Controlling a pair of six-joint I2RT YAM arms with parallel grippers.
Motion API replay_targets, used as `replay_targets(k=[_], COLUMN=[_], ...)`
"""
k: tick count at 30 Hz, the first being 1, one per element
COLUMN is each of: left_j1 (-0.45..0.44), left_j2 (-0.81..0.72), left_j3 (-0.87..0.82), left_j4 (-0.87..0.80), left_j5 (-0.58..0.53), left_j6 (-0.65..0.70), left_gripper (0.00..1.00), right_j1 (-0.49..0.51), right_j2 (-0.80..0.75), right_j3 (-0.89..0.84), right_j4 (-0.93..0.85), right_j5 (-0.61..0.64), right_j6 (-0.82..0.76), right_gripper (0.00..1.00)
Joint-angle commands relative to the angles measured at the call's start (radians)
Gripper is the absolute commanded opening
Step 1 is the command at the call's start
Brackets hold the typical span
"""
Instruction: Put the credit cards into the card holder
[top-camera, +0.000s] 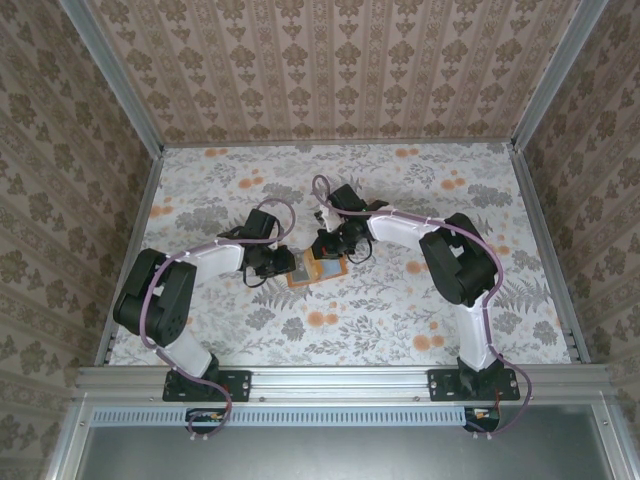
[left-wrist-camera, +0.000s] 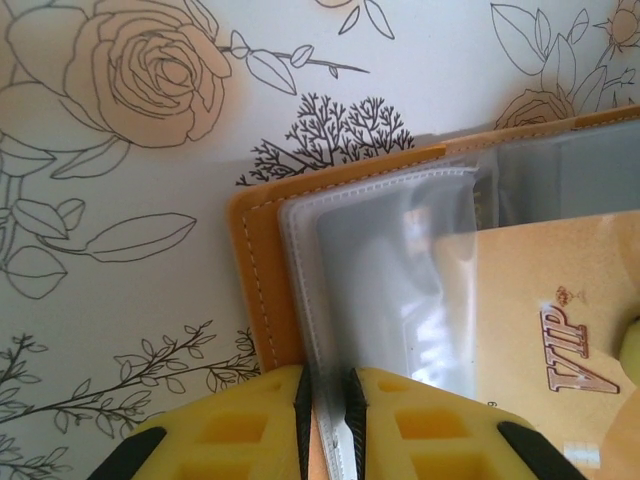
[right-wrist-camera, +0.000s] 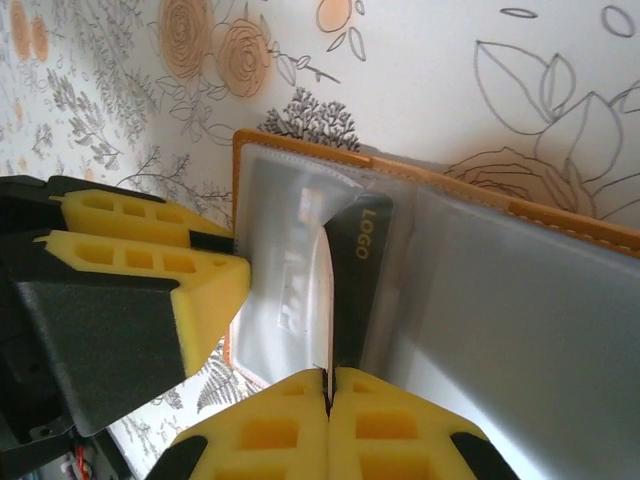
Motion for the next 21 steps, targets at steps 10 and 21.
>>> replay_targets(k=[10,21], left_j1=[-0.002,0.0], left_j2=[0.032,0.031], left_j3=[-0.057,-0.049], left_j4=[0.014,0.01], left_j5=[0.001,-0.002], left_j6=[-0.018,-0.013], left_gripper=[0.19,0.18], right_j1=[-0.038,-0.037], right_j2=[0.051,0.066], right_j3=[-0.06,-0.068], right_j4=[0.159,0.188], right_j5=[0.002,0.09], right_j6=[0.061,-0.028], right_gripper=[0.04,0.04])
